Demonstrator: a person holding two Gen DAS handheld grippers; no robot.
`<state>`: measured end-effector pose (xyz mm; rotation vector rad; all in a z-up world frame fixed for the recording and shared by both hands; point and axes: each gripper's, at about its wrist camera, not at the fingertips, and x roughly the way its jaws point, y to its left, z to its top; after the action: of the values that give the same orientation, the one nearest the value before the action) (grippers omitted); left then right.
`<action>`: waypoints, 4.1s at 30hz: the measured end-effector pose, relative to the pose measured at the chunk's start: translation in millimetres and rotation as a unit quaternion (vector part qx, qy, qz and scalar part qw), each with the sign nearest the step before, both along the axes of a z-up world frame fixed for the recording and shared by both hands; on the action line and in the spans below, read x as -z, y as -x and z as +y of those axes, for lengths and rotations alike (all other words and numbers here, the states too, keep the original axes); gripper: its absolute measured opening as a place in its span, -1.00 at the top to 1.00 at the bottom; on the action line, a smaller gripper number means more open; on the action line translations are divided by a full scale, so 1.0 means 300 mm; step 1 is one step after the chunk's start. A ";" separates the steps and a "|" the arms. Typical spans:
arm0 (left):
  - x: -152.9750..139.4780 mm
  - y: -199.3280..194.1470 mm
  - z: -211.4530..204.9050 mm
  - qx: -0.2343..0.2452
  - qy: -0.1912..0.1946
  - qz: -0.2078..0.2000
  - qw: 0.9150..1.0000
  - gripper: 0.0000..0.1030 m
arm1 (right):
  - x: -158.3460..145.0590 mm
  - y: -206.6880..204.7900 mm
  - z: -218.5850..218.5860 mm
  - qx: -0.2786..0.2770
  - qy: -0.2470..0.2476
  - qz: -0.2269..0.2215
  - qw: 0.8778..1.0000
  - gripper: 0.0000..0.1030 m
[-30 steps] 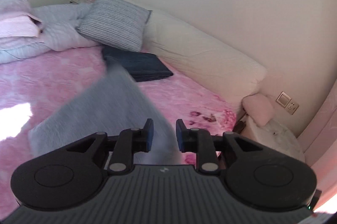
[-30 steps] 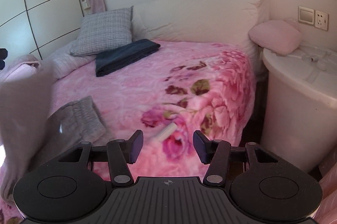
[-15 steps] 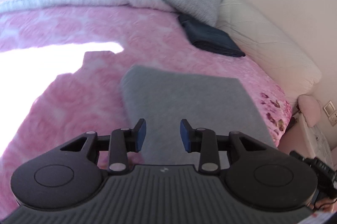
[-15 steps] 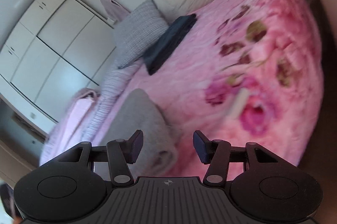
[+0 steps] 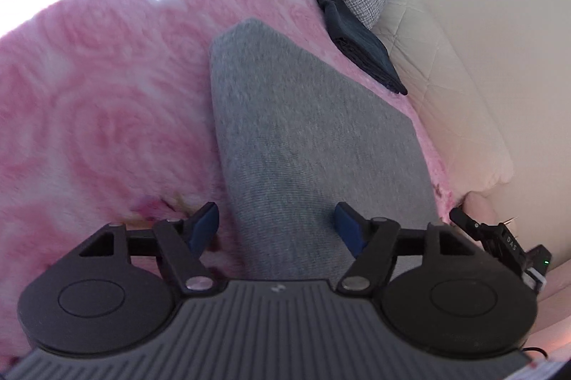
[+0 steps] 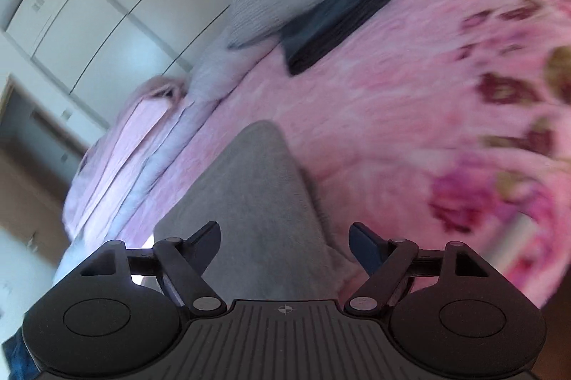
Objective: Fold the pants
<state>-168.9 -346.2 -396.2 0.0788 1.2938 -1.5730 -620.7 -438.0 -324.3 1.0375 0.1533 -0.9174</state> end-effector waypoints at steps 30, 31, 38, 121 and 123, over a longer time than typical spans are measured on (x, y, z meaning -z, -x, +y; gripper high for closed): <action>-0.075 -0.377 0.143 -0.031 0.013 -0.075 0.997 0.36 | -0.062 -0.487 0.106 -0.017 0.016 0.054 0.998 0.14; -0.078 -0.373 0.133 -0.023 0.014 -0.084 0.996 0.36 | -0.052 -0.489 0.092 -0.013 0.013 0.041 0.999 0.14; -0.030 -0.369 0.101 -0.001 0.024 -0.105 0.994 0.18 | -0.010 -0.557 -0.006 -0.015 0.052 0.064 0.996 0.78; -0.356 0.085 0.851 0.036 0.029 -0.367 0.929 -0.17 | -0.200 -0.780 1.030 -0.027 0.070 0.299 0.951 -0.25; -0.349 0.074 0.844 0.034 0.027 -0.365 0.930 -0.17 | -0.191 -0.782 1.019 -0.028 0.067 0.300 0.951 -0.25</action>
<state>-191.1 -93.0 -291.7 0.6217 0.6615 -1.4267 -386.2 -132.3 -266.9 0.5977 0.6170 -1.1538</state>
